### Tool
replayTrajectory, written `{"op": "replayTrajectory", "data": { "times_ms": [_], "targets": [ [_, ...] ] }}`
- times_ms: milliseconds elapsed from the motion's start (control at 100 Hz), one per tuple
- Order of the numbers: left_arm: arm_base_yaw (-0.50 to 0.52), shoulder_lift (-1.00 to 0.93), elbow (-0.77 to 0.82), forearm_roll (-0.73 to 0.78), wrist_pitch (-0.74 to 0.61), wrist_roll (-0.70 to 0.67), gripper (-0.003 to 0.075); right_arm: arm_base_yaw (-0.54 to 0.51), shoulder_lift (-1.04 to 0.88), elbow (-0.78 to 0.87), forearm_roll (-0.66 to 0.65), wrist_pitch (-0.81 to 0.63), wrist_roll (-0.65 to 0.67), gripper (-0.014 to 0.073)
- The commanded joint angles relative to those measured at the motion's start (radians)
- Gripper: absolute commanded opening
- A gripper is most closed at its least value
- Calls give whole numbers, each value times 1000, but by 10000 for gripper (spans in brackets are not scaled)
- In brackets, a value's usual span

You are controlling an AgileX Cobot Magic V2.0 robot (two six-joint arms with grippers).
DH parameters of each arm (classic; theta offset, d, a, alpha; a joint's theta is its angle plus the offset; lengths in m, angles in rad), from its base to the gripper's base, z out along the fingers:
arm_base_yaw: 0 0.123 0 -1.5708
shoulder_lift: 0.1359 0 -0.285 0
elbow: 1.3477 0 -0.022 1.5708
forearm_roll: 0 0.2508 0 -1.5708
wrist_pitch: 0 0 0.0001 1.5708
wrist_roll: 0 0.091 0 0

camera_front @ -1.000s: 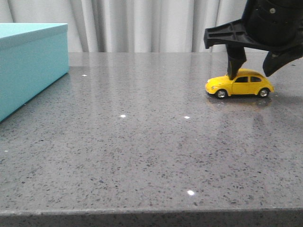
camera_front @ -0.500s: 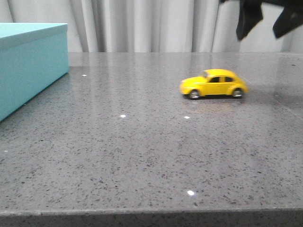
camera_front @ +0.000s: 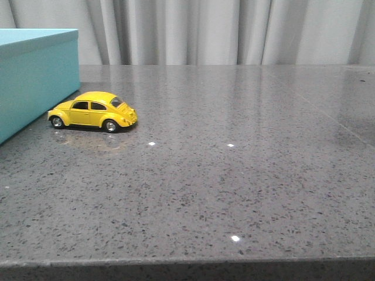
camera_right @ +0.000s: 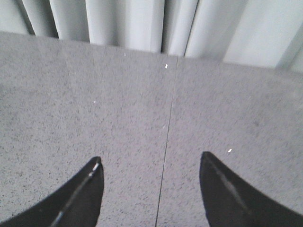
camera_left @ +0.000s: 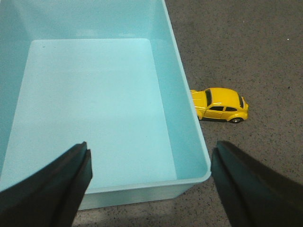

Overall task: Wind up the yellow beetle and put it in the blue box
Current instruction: 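Open the right gripper and release the beetle to roll toward the box, then lower the left gripper onto the beetle beside the box and grasp it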

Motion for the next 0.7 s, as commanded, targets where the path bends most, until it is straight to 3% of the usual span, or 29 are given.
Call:
{"op": "replayTrajectory", "data": {
  "times_ms": [0,330,690],
  "targets": [
    [-8,8,-35,-20,-69,0,512,0,-51,-25,-23,-52,-55,449],
    [-8,8,-35,-20,-69,0,512,0,-107,-24,79,22,-235,449],
    [-8,8,-35,-20,-73,0,512,0,-196,-24,103,35,-255,449]
  ]
}}
